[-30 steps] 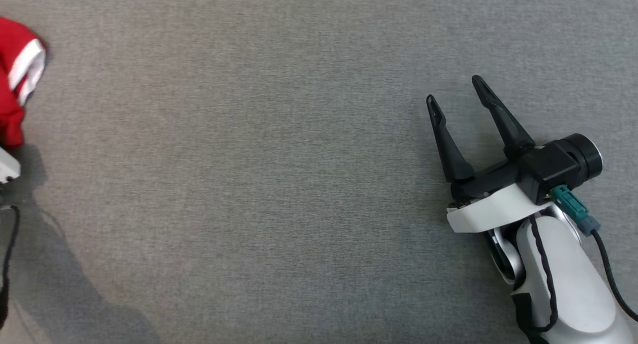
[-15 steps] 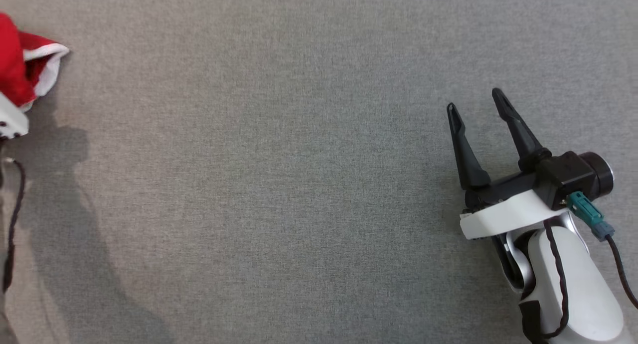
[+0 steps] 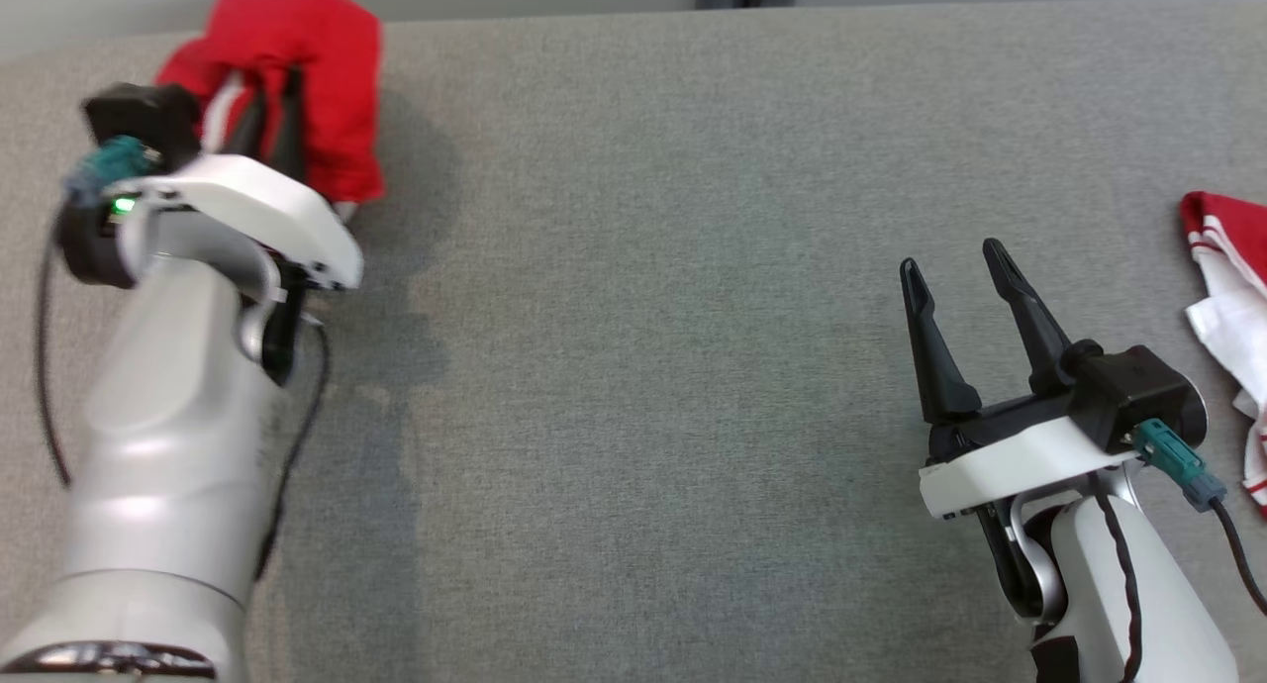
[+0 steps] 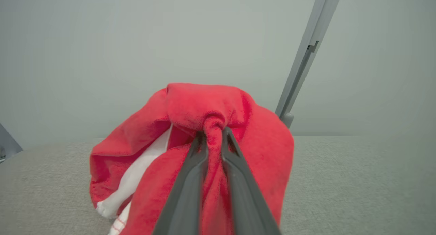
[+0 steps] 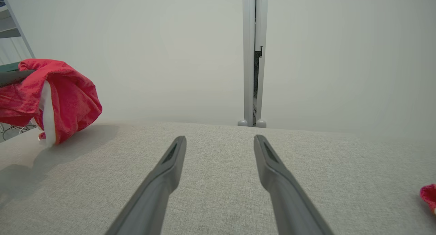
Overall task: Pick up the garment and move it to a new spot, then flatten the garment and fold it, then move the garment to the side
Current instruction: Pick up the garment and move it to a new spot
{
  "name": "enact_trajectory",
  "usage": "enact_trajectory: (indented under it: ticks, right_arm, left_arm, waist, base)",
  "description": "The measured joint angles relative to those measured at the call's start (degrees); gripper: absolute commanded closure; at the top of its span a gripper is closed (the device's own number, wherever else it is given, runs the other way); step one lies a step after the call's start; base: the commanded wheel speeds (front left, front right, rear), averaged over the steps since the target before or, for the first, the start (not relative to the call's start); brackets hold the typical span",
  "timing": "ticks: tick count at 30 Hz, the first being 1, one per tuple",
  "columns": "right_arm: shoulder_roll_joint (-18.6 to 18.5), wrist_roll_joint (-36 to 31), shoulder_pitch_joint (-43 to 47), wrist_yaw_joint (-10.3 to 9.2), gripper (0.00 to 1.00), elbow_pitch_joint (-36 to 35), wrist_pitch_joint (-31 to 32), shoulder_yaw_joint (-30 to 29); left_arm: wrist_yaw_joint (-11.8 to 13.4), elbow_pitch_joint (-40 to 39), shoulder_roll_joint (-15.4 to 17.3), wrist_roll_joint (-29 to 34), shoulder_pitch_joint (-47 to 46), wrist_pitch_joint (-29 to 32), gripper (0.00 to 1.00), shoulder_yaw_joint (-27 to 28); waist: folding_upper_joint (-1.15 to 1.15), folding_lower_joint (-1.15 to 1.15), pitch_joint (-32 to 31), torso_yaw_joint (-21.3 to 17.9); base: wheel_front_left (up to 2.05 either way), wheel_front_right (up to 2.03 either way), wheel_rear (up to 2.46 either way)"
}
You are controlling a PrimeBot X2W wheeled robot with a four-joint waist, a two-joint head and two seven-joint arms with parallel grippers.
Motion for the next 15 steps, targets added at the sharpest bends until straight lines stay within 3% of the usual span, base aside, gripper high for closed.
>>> enact_trajectory:
  ticks: [8, 12, 15]
  right_arm:
    - [0.0, 0.5, 1.5, -0.01, 0.00, 0.9, 0.0, -0.7]
    - [0.0, 1.0, 2.2, -0.01, 0.00, 1.5, 0.0, -0.5]
    - [0.0, 1.1, 2.8, -0.01, 0.00, 1.7, 0.0, -0.4]
  left_arm:
    - [0.0, -4.0, -4.6, -1.5, 6.4, -1.4, 1.00, -11.7]
    - [0.1, -8.9, -4.5, -8.8, 11.6, -1.6, 1.00, -20.5]
    - [2.2, -12.3, -4.7, -13.0, 14.8, -1.4, 1.00, -26.4]
  waist:
    - [0.00, 0.00, -3.0, -2.3]
    - [0.00, 0.00, -4.2, -3.5]
    - [0.00, 0.00, -5.0, -4.2]
  base:
    - [0.00, 0.00, 0.00]
    - [0.00, 0.00, 0.00]
    - [0.00, 0.00, 0.00]
